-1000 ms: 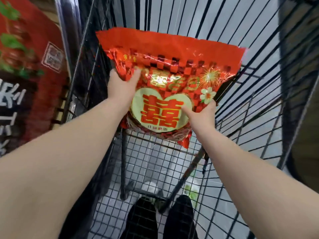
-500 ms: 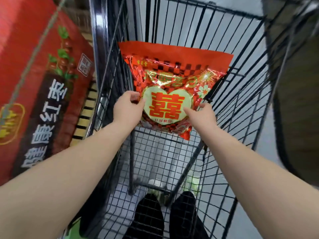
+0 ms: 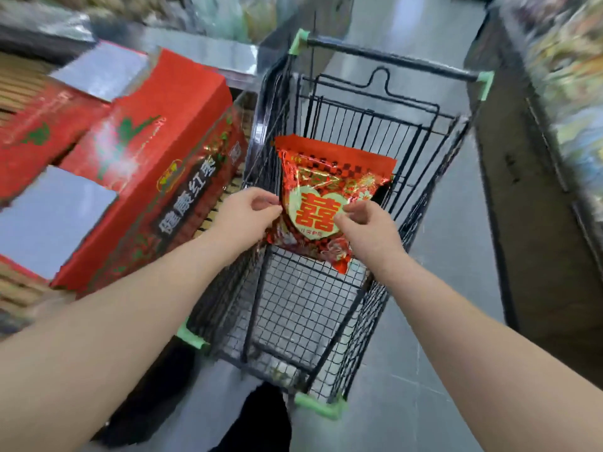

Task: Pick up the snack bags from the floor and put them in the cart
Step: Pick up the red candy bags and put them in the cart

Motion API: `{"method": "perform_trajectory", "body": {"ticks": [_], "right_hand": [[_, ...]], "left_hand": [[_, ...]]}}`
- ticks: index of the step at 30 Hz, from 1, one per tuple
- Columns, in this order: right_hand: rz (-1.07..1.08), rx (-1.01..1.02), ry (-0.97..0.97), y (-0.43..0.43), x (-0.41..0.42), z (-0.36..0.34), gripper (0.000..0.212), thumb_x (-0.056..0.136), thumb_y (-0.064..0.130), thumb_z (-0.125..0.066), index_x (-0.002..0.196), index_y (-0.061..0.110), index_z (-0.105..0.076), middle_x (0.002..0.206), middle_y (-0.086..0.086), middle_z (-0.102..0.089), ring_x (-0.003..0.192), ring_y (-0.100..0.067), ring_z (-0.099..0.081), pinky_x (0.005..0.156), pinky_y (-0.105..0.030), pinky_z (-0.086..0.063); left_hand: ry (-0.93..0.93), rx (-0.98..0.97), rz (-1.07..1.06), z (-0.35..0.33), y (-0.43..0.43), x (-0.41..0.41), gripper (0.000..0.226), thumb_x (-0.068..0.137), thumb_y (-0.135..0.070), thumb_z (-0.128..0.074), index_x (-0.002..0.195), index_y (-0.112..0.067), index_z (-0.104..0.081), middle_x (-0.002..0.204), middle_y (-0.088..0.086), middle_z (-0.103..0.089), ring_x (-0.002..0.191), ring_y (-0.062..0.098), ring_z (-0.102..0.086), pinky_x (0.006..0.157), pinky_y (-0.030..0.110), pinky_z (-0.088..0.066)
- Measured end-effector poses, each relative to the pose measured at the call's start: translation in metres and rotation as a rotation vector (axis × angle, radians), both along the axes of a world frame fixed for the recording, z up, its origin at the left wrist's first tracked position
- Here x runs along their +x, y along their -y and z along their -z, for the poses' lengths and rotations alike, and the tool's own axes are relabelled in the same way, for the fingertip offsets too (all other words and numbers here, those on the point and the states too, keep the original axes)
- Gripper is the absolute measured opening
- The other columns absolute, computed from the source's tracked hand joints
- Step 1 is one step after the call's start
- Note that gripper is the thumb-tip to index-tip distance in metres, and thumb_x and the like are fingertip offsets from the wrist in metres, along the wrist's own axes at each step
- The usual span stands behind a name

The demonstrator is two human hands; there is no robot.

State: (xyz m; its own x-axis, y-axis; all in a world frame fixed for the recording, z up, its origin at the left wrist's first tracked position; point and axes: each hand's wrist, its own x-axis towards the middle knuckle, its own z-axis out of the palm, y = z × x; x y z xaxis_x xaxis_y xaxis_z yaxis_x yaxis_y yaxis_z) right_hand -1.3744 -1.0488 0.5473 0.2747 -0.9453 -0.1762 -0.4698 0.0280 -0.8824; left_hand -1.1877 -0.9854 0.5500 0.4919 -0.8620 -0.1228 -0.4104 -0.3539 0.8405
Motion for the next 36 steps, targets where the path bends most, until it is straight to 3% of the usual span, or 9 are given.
{"method": "perform_trajectory", "body": {"ticks": [5, 9, 13, 17, 24, 26, 30, 33, 36], "right_hand": [[-0.177, -0.005, 0.047, -0.073, -0.002, -0.02, 0.025, 0.088, 0.033, -0.062, 0.109, 0.02, -0.059, 0.106, 0.004, -0.061, 0.098, -0.012, -0.059, 0.081, -0.032, -0.053], [-0.349, -0.04, 0.054, -0.132, 0.03, -0.042, 0.025, 0.088, 0.033, -0.062, 0.11, 0.02, -0.061, 0.104, 0.004, -0.063, 0.095, -0.011, -0.059, 0.077, -0.027, -0.048], [-0.583, -0.05, 0.062, -0.203, 0.079, -0.056, 0.019, 0.09, 0.031, -0.061, 0.106, 0.021, -0.06, 0.096, 0.009, -0.06, 0.082, 0.003, -0.053, 0.063, -0.014, -0.041], [-0.713, -0.072, 0.054, -0.281, 0.135, -0.056, 0.015, 0.085, 0.028, -0.065, 0.098, 0.02, -0.063, 0.097, -0.002, -0.069, 0.09, -0.016, -0.065, 0.08, -0.032, -0.052], [-0.952, -0.118, 0.077, -0.462, 0.274, -0.047, 0.015, 0.085, 0.021, -0.066, 0.099, 0.013, -0.066, 0.086, -0.002, -0.064, 0.075, -0.016, -0.059, 0.054, -0.014, -0.043], [-0.993, -0.111, 0.099, -0.516, 0.313, -0.041, 0.016, 0.085, 0.02, -0.066, 0.099, 0.013, -0.066, 0.087, -0.002, -0.064, 0.077, -0.016, -0.059, 0.058, -0.013, -0.044], [-1.068, -0.081, 0.106, -0.609, 0.374, -0.034, 0.018, 0.085, 0.022, -0.066, 0.101, 0.013, -0.066, 0.091, -0.001, -0.063, 0.081, -0.017, -0.057, 0.073, -0.027, -0.042], [-1.087, -0.08, 0.089, -0.655, 0.407, -0.033, 0.011, 0.085, 0.023, -0.066, 0.095, 0.019, -0.064, 0.091, 0.004, -0.064, 0.086, -0.013, -0.059, 0.073, -0.024, -0.042], [-1.104, -0.07, 0.071, -0.684, 0.443, -0.032, 0.013, 0.084, 0.022, -0.066, 0.096, 0.019, -0.065, 0.093, 0.004, -0.065, 0.084, -0.011, -0.061, 0.064, -0.018, -0.042]], "left_hand": [[-0.017, -0.051, -0.203, -0.026, -0.109, -0.013, 0.017, 0.086, -0.027, -0.061, 0.103, -0.026, -0.065, 0.097, -0.007, -0.068, 0.075, 0.009, -0.065, 0.071, 0.029, -0.053], [-0.014, -0.05, -0.351, -0.043, -0.199, 0.0, 0.014, 0.084, -0.029, -0.063, 0.098, -0.029, -0.065, 0.09, -0.005, -0.069, 0.082, 0.017, -0.067, 0.078, 0.033, -0.053], [-0.018, -0.067, -0.51, -0.046, -0.297, 0.026, 0.007, 0.085, -0.027, -0.063, 0.092, -0.029, -0.065, 0.089, -0.004, -0.069, 0.078, 0.017, -0.066, 0.082, 0.038, -0.055], [-0.031, -0.096, -0.662, -0.044, -0.397, 0.052, 0.01, 0.086, -0.022, -0.064, 0.096, -0.02, -0.065, 0.082, 0.0, -0.067, 0.068, 0.016, -0.063, 0.072, 0.031, -0.052], [-0.055, -0.103, -0.916, -0.03, -0.606, 0.143, 0.013, 0.087, -0.013, -0.063, 0.1, -0.014, -0.064, 0.077, 0.003, -0.065, 0.049, 0.001, -0.059, 0.054, 0.017, -0.047], [-0.041, -0.083, -0.953, -0.028, -0.663, 0.171, 0.013, 0.087, -0.01, -0.063, 0.1, -0.012, -0.063, 0.076, 0.004, -0.062, 0.041, -0.004, -0.054, 0.044, 0.009, -0.042], [-0.008, -0.05, -1.043, -0.027, -0.755, 0.218, 0.009, 0.087, -0.011, -0.063, 0.094, -0.016, -0.061, 0.078, 0.005, -0.061, 0.045, 0.0, -0.056, 0.044, 0.009, -0.041], [0.002, -0.044, -1.105, -0.028, -0.804, 0.246, 0.009, 0.087, -0.012, -0.063, 0.095, -0.017, -0.062, 0.086, 0.01, -0.063, 0.055, 0.012, -0.058, 0.053, 0.02, -0.043], [-0.009, -0.04, -1.129, -0.027, -0.838, 0.272, 0.011, 0.088, -0.012, -0.062, 0.099, -0.013, -0.063, 0.088, 0.01, -0.064, 0.054, 0.01, -0.058, 0.05, 0.016, -0.044]]}}
